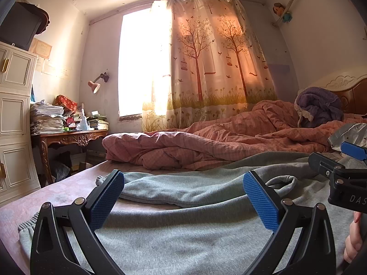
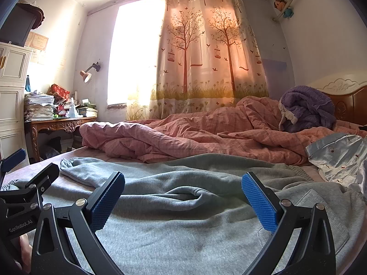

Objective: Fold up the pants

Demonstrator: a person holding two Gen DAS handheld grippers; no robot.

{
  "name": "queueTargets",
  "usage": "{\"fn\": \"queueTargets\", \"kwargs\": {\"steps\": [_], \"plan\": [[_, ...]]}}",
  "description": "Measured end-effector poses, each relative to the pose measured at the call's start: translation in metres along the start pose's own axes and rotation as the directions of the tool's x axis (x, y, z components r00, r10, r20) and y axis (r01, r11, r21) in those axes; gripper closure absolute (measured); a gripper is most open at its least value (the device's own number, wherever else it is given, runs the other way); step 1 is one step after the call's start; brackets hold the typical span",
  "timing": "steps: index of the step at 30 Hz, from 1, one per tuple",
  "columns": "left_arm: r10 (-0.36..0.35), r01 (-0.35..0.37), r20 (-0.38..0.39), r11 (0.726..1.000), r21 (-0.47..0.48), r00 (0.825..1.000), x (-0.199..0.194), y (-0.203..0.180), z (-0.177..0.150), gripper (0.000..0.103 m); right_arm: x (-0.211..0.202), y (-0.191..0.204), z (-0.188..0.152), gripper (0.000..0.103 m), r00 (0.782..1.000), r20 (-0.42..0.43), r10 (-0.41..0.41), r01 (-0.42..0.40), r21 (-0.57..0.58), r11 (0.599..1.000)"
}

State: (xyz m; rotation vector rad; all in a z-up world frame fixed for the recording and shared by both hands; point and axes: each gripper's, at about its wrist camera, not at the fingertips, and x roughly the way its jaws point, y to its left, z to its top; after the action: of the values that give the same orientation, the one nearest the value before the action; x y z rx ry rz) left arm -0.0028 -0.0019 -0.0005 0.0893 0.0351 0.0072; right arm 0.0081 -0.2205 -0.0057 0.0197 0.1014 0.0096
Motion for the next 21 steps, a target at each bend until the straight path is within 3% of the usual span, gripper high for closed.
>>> {"fn": "queueTargets", "kwargs": {"steps": [21], "plan": [[0.004, -0.004, 0.002, 1.000, 0.000, 1.000, -0.002, 0.004, -0.001, 0.000, -0.008, -0.004, 0.002, 0.000, 0.999, 0.034, -0.001, 0.001, 0.010, 1.000]]}}
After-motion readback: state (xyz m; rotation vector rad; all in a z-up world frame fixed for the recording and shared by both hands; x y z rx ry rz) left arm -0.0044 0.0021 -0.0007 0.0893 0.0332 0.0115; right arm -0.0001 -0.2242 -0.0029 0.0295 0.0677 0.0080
